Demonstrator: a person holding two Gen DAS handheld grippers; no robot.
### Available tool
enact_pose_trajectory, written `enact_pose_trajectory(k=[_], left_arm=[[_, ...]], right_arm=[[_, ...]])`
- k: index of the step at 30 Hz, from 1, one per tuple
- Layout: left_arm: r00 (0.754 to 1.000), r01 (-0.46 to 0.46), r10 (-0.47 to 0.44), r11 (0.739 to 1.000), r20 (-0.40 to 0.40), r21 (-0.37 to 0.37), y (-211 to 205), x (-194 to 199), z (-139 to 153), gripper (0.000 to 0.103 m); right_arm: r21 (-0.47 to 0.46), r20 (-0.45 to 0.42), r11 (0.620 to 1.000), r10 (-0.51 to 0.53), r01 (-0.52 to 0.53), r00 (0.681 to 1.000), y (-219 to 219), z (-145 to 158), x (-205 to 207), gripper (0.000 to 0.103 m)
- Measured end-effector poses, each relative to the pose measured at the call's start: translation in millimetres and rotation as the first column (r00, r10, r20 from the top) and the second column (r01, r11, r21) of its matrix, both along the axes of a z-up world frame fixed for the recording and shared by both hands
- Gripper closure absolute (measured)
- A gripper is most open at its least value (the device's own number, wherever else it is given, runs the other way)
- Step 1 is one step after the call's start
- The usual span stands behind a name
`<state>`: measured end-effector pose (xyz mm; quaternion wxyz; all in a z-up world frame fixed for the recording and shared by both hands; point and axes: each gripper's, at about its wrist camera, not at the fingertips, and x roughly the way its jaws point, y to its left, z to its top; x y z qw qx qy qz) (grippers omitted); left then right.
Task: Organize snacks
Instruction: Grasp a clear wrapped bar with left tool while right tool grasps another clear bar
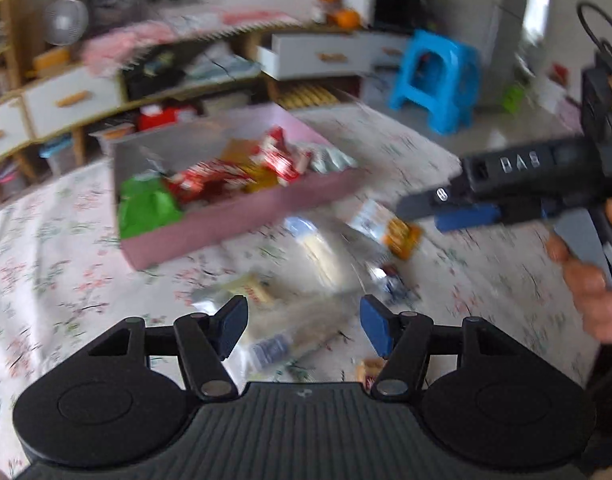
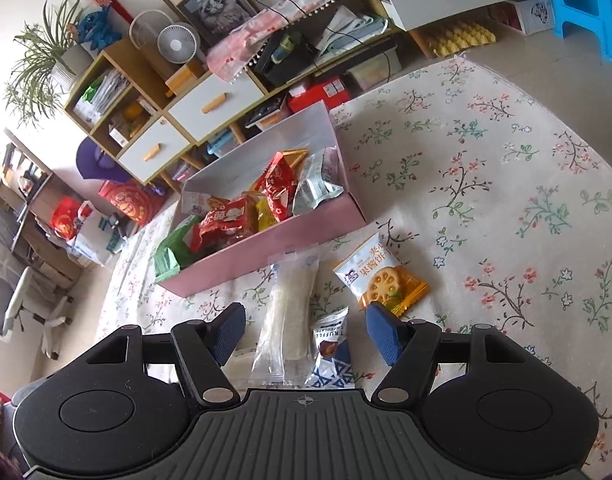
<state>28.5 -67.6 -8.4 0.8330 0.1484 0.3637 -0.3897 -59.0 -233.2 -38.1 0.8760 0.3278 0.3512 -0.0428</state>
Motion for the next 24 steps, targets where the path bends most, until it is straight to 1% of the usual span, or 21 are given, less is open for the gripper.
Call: enact_pose_trajectory(k=[2,4,5,7,10,12,13,15,17,19,21,22,24], left_arm=[[0.999,0.034,-0.033,0.999,-0.009,0.022,-3,5,-3,0.048],[0.997,0.078,-0.078,0.997,-0.014,0.028,-5,7,-3,0.048],[0.995,0.102,-0.102,0.994,-0.02,0.034,-6,7,-4,0.047],[0.989,0.146,-0.145,0.988,-0.028,0.059,-11,8,-6,0.042],[0.971,0.236,-0.233,0.968,-0.044,0.086,-17,11,-10,0.036],[0.962,0.274,-0.271,0.953,-0.041,0.133,-22,13,-15,0.035],[0.96,0.28,-0.279,0.946,-0.027,0.163,-23,14,-17,0.034],[0.956,0.291,-0.295,0.933,-0.014,0.211,-26,15,-21,0.028],[0.951,0.304,-0.31,0.922,-0.013,0.241,-29,17,-24,0.028],[0.948,0.309,-0.317,0.91,-0.016,0.278,-31,16,-29,0.029],[0.942,0.31,-0.334,0.889,0.016,0.336,-35,14,-38,0.035],[0.939,0.308,-0.343,0.883,0.038,0.355,-36,10,-40,0.036],[0.932,0.315,-0.358,0.879,0.059,0.358,-35,3,-41,0.046]], right_arm=[[-0.005,0.001,1.0,0.003,-0.003,1.0,0,0,1,0.035],[0.001,0.004,1.0,0.008,-0.008,1.0,1,-1,2,0.035],[0.009,0.004,1.0,0.008,-0.008,1.0,0,-1,3,0.035],[0.028,0.005,1.0,0.007,-0.007,1.0,0,-2,6,0.035],[0.016,0.003,1.0,0.025,-0.025,1.0,5,0,12,0.035],[-0.006,0.007,0.999,0.041,-0.041,0.999,8,1,16,0.035],[-0.015,0.008,0.999,0.046,-0.046,0.999,10,2,18,0.035],[-0.016,0.006,0.998,0.053,-0.053,0.999,12,1,21,0.035],[-0.018,0.0,0.998,0.057,-0.057,0.998,14,-2,25,0.035],[-0.041,-0.005,0.997,0.059,-0.059,0.998,17,-6,28,0.035],[-0.086,-0.009,0.995,0.056,-0.057,0.998,22,-8,30,0.035],[-0.109,-0.01,0.993,0.053,-0.054,0.999,24,-9,32,0.035],[-0.115,-0.006,0.992,0.057,-0.057,0.998,25,-11,34,0.035]])
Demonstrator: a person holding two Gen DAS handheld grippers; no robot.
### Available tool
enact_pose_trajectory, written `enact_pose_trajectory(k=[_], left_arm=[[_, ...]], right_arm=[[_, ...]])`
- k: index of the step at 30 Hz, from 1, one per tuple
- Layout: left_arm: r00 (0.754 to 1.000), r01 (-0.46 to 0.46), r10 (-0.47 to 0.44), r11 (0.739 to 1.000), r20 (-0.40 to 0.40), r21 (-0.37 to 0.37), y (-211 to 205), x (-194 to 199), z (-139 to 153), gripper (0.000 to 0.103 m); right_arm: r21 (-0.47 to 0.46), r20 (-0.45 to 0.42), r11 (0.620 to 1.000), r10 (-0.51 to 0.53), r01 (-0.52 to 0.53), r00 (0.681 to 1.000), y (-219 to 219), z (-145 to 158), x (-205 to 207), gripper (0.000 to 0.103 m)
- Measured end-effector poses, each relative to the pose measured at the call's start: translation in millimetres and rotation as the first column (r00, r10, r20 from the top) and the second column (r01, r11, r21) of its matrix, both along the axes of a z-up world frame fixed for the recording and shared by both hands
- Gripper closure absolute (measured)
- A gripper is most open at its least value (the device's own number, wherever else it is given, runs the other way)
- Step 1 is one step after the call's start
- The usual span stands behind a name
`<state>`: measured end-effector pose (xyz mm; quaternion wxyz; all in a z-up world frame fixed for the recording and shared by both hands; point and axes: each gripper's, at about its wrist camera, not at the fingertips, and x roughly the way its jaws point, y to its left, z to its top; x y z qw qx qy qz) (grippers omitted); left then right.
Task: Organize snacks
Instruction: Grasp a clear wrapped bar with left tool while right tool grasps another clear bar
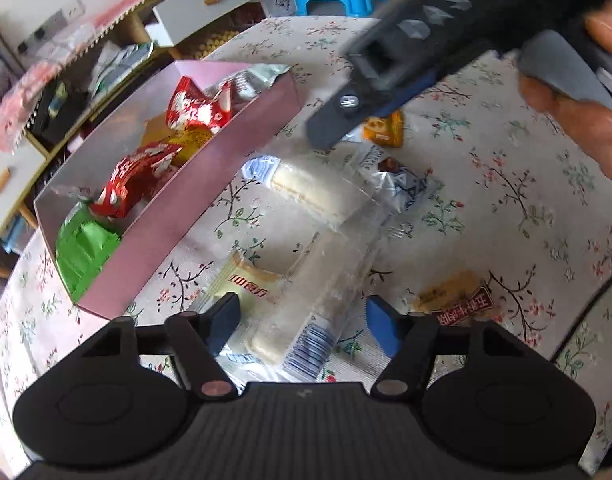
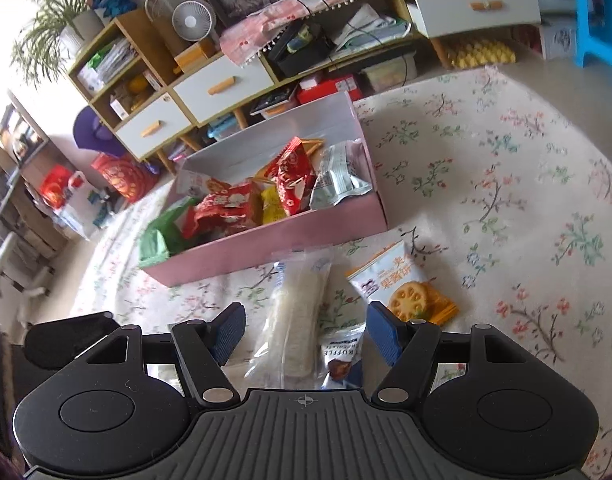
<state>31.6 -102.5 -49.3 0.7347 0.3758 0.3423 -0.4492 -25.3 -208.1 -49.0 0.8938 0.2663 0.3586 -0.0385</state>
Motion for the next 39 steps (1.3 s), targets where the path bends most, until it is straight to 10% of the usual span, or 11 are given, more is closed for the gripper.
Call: enact_pose_trajectory(k=[3,10,23,28,33,37,39], left_arm=[[0.999,-0.013,0.01,0.998,-0.05,-0.056,8,0,6,0.066],[0.981,-0.167,0.148,0.973,-0.123,-0.16,24,5,19,0.074],[0.821,-0.57,0.464,0.694,-0.332,-0.439,103,5,43,0.083],[0.821,-0.571,0.503,0.742,-0.27,-0.352,96,7,26,0.081],[0.818,-0.575,0.504,0.747,-0.278,-0.334,100,5,23,0.033],[0.837,-0.543,0.484,0.791,-0.254,-0.283,90,0,16,0.036],[0.841,-0.538,0.495,0.811,-0.221,-0.229,83,-3,7,0.059]], right_arm=[[-0.025,0.01,1.0,0.013,-0.012,1.0,3,1,4,0.035],[-0.044,0.02,0.996,0.081,-0.08,0.997,14,4,18,0.035],[-0.194,-0.026,0.975,0.103,-0.106,0.994,35,-10,30,0.035],[-0.265,-0.068,0.956,0.113,-0.128,0.991,49,-20,41,0.035],[-0.276,-0.08,0.951,0.126,-0.143,0.989,51,-26,43,0.038],[-0.3,-0.072,0.943,0.131,-0.146,0.989,56,-27,44,0.059],[-0.296,-0.067,0.943,0.14,-0.154,0.988,55,-27,43,0.068]])
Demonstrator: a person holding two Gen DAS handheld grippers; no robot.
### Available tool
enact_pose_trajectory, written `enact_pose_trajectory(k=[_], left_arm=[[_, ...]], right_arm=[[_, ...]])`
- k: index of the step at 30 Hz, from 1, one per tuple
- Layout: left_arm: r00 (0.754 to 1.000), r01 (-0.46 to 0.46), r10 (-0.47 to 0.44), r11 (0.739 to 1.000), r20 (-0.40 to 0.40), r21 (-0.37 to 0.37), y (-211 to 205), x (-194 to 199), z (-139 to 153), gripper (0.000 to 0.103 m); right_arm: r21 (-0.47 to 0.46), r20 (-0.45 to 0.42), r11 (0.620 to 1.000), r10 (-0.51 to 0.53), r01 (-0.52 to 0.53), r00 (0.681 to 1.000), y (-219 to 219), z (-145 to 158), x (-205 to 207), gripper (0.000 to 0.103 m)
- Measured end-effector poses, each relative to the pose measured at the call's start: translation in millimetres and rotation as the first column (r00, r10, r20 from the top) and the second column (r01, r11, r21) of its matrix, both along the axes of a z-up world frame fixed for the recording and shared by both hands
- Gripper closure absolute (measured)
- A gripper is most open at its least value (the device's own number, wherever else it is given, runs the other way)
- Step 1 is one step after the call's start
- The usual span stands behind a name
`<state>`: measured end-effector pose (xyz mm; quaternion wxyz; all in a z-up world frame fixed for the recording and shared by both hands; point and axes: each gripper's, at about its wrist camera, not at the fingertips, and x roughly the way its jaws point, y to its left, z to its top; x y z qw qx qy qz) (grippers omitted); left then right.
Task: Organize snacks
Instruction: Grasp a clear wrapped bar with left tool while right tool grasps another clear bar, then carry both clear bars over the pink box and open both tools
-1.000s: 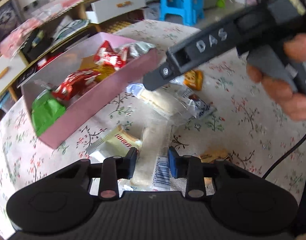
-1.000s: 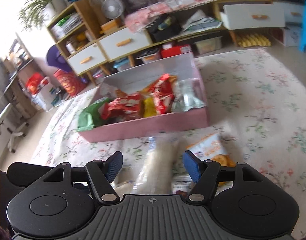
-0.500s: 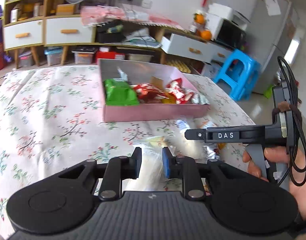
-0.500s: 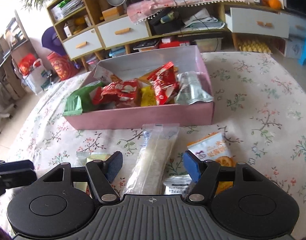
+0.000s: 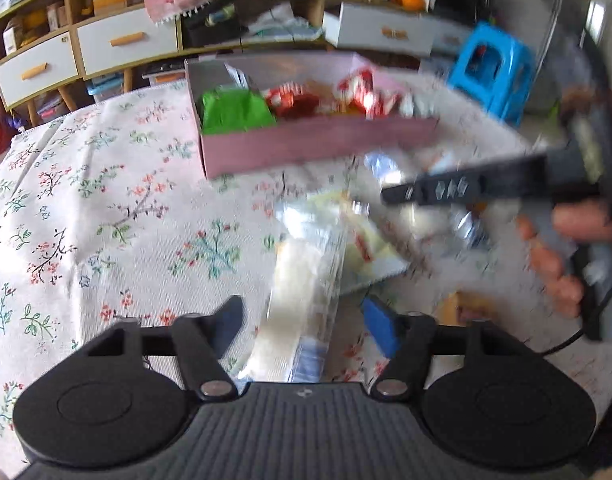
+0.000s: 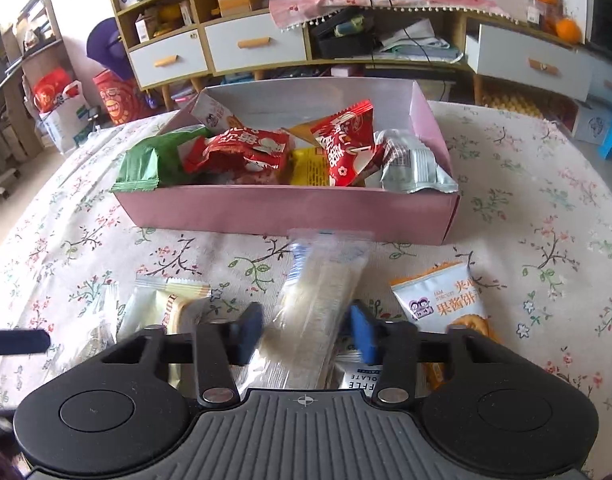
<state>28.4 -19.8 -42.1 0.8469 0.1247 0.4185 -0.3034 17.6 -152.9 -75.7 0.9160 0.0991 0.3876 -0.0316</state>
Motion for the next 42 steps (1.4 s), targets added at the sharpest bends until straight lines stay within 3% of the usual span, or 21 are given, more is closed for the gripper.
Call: enact_pose_trajectory(k=[2,8,13,18,21,35,42], left_arm=[[1.0,-0.012,0.011,0.999,0.019,0.038,-2,-2,-4,0.067],[0.998,-0.066,0.065,0.998,0.014,0.006,9,-2,9,0.081],[0.991,-0.13,0.131,0.989,0.005,-0.07,25,-3,22,0.082],[0.985,-0.17,0.173,0.974,0.006,-0.149,33,-4,35,0.082],[0.983,-0.181,0.185,0.972,0.011,-0.149,29,-2,36,0.082],[0.979,-0.2,0.206,0.962,0.009,-0.186,19,1,37,0.082],[0.976,-0.203,0.214,0.95,0.023,-0.236,5,21,52,0.082]], right_arm=[[0.01,0.002,1.0,0.014,-0.014,1.0,0,0,-2,0.073],[0.085,0.027,0.996,0.001,-0.003,1.0,-10,6,-12,0.075],[0.185,0.064,0.983,-0.028,0.016,0.998,-23,18,-22,0.076],[0.212,0.066,0.977,-0.043,0.028,0.997,-29,17,-32,0.08],[0.202,0.045,0.978,-0.052,0.041,0.998,-29,11,-31,0.08],[0.272,0.119,0.962,-0.071,0.036,0.99,-40,23,-49,0.081],[0.329,0.157,0.942,-0.115,0.057,0.981,-56,33,-45,0.081]])
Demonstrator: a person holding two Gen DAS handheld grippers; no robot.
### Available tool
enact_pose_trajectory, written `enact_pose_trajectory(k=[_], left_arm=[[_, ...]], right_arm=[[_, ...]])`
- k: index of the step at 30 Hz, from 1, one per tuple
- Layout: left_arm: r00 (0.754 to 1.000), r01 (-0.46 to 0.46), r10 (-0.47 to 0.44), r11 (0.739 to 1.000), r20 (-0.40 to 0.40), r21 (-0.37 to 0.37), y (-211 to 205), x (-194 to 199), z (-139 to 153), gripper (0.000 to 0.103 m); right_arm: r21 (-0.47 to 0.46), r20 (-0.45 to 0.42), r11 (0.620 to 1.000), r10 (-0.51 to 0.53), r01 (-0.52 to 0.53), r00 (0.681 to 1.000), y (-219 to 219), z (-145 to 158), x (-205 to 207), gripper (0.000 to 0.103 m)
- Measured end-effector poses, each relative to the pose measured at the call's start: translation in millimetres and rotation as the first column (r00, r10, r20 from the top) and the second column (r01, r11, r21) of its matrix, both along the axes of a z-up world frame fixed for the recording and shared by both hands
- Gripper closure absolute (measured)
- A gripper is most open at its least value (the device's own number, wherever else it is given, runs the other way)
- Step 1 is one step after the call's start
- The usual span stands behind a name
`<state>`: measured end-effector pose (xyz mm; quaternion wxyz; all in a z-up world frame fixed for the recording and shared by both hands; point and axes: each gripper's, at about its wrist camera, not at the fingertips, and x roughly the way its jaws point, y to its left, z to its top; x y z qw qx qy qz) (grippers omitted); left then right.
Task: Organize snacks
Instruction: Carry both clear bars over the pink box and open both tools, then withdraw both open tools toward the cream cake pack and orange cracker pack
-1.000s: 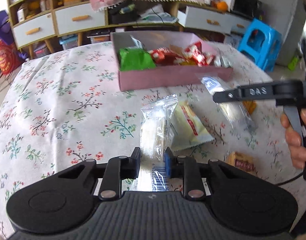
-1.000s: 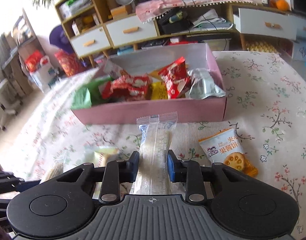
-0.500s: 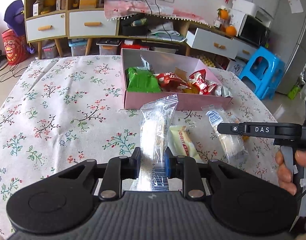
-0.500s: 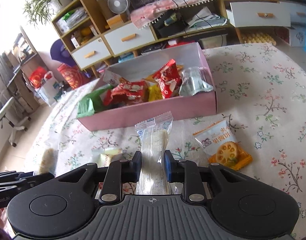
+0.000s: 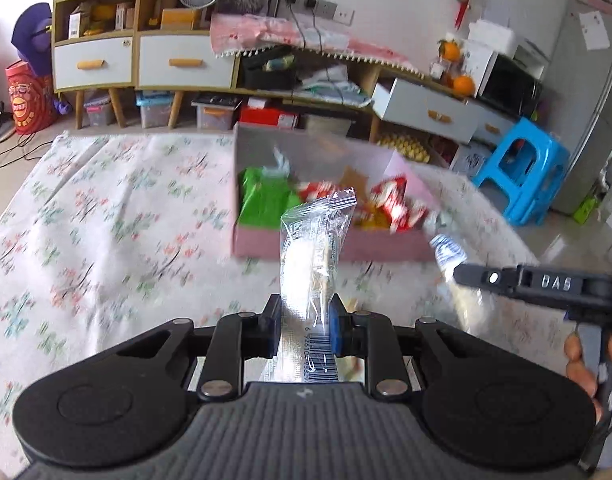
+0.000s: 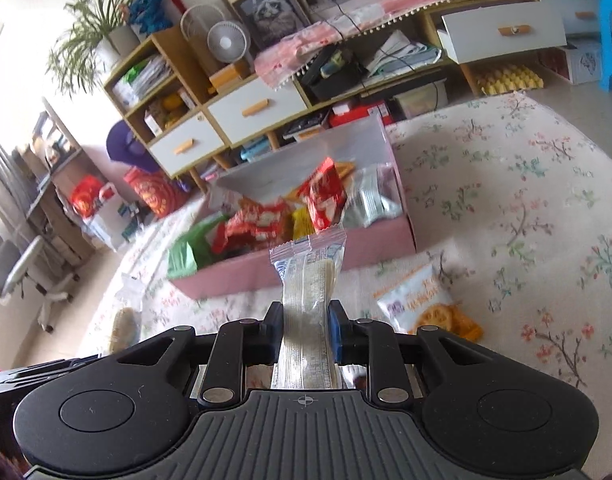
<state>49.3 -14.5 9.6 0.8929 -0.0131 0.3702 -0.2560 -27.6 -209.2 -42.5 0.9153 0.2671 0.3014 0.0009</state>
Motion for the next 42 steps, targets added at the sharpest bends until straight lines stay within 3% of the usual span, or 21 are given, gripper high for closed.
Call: enact_pose_trajectory(k=[6,12,19,23,27,37,40,42], left_arm=[[0.999,0.025,-0.023,0.999,0.044,-0.04,-30,34,15,0.082],[1.0,0.0,-0.001,0.995,-0.007,-0.102,-48,84,10,0.082],[0.999,-0.041,0.041,0.997,0.009,-0.064,-64,110,1,0.082],[0.999,-0.034,0.034,0.999,0.021,-0.006,-71,107,-3,0.08],[0.999,-0.036,0.036,0.999,0.038,-0.01,-64,96,2,0.074],[0.998,-0.054,0.055,0.997,0.023,-0.049,-36,73,20,0.075],[0.997,-0.08,0.081,0.995,0.012,-0.065,-22,60,23,0.072],[0.995,-0.095,0.096,0.994,0.004,-0.059,-14,49,21,0.063]], right_arm=[[0.023,0.054,1.0,0.005,-0.006,0.999,-9,22,31,0.081],[0.041,0.072,0.999,0.005,-0.008,0.997,-17,34,79,0.081],[0.02,0.062,1.0,0.01,-0.011,0.998,-11,29,118,0.08],[-0.001,0.026,1.0,-0.012,0.012,1.0,-8,19,132,0.076],[-0.022,0.022,0.999,-0.023,0.024,0.999,-8,17,126,0.075],[0.046,0.021,0.998,-0.048,0.047,0.999,-22,28,82,0.072],[0.056,0.027,0.997,-0.053,0.051,0.998,-25,33,63,0.06],[0.052,0.022,0.997,-0.066,0.065,0.998,-27,34,49,0.056]])
